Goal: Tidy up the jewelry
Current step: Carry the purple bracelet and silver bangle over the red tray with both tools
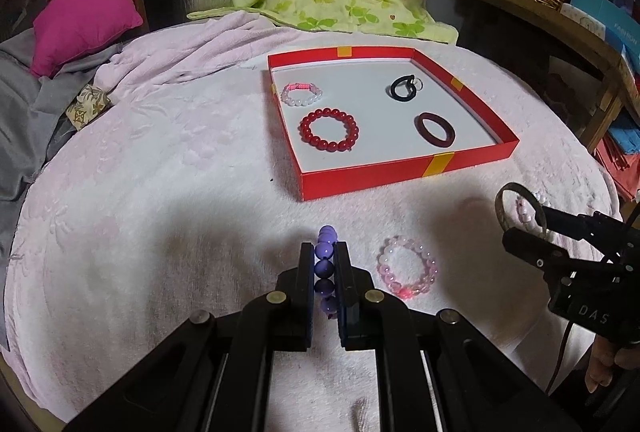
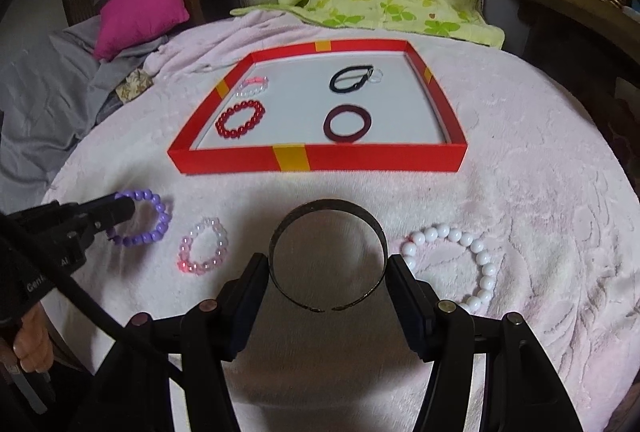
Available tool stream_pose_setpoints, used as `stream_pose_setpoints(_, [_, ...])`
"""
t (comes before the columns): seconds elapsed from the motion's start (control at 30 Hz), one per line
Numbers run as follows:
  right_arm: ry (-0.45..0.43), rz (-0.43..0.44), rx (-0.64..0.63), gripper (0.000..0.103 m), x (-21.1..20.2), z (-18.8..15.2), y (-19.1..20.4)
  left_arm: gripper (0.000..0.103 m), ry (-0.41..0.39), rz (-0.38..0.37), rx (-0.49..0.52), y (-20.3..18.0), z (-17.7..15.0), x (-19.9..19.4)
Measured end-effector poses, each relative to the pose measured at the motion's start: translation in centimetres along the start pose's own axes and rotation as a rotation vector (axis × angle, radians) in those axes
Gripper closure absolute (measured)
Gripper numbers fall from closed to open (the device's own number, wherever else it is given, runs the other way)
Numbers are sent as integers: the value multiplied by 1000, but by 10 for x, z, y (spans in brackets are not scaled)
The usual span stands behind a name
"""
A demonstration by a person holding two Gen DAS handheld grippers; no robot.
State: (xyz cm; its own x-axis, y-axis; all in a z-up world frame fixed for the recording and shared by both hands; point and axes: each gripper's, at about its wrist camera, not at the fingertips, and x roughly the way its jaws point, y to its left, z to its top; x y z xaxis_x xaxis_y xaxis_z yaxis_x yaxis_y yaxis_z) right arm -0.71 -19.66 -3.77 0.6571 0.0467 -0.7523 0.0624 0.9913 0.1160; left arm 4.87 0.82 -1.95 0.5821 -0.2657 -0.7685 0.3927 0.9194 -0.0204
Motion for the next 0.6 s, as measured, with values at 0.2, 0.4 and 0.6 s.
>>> stream_pose_setpoints(0.2, [-90,-3,23,40,-16,6,-11,93,-18,-11,-7,-2,3,-3])
stream_pose_setpoints(0.4, [-137,-10,65,40,-19,16,-26,94,-49,-37,-19,-4,10,-5])
stream_pose_setpoints(0.6, [-167,-15,110,40,-17,29,-34,94,-68,-72,-22,-9,15,-6])
